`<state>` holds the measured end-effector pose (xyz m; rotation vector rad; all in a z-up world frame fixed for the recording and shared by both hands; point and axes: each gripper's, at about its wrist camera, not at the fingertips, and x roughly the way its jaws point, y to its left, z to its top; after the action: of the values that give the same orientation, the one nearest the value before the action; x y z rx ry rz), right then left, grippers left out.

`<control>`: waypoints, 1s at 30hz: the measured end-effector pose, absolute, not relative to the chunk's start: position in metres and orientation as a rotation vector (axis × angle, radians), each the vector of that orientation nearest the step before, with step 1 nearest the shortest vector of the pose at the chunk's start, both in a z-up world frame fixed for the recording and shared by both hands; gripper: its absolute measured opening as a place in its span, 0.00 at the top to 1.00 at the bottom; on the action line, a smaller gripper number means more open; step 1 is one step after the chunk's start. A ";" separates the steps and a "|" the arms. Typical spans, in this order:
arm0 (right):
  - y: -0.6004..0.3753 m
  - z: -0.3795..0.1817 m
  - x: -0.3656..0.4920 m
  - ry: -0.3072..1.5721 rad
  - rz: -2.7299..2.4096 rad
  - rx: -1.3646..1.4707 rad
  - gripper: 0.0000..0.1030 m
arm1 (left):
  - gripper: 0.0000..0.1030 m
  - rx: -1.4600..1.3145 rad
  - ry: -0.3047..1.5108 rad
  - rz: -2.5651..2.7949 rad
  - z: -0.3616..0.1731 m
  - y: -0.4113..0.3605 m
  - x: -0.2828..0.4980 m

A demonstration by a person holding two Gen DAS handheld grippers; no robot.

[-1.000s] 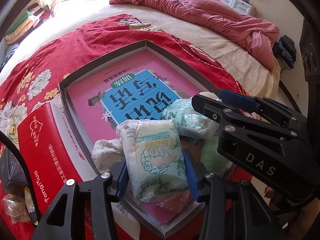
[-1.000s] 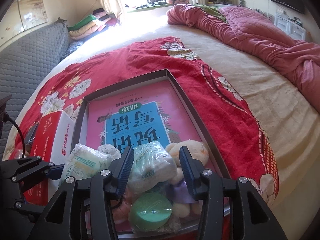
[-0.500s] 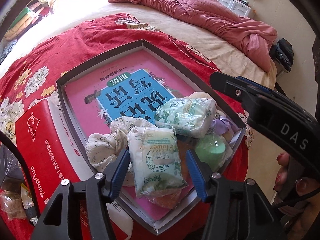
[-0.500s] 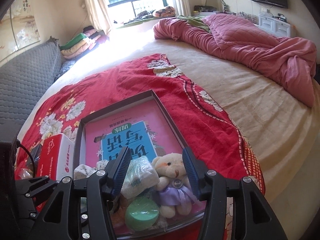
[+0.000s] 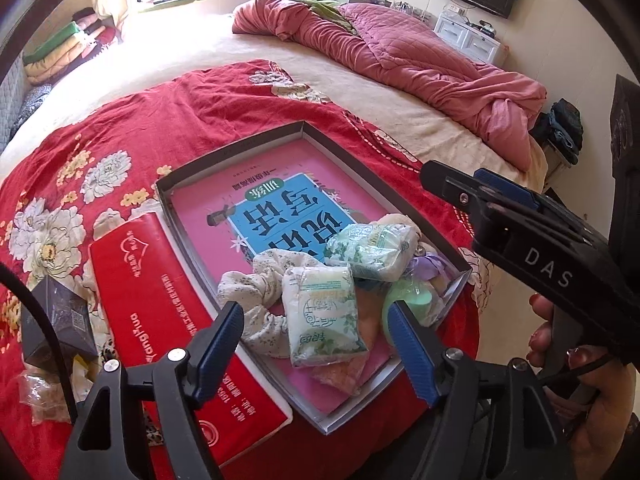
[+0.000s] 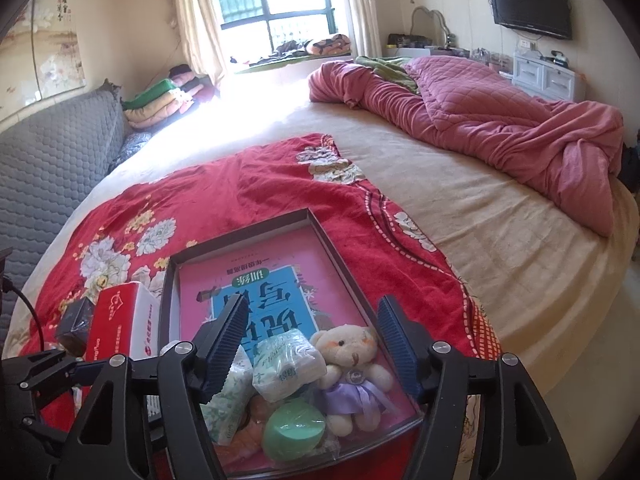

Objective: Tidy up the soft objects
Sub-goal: 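Open both grippers to release the wrapped packs into the tray, then move both tools back toward the remaining items on the bedspread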

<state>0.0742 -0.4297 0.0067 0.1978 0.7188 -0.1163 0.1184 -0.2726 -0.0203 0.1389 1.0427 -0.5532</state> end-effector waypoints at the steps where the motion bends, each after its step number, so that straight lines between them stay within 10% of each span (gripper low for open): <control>1: -0.427 0.008 0.073 0.716 -0.118 0.191 0.32 | 0.28 0.140 1.036 -0.545 -0.018 -0.270 0.118; 30: -0.364 0.066 0.044 0.640 -0.141 0.039 0.29 | 0.20 0.063 0.906 -0.410 0.040 -0.168 0.083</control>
<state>0.0439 -0.3641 0.0664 0.0390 0.6397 -0.1411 0.0830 -0.1683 0.0401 0.0630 0.9065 -0.4099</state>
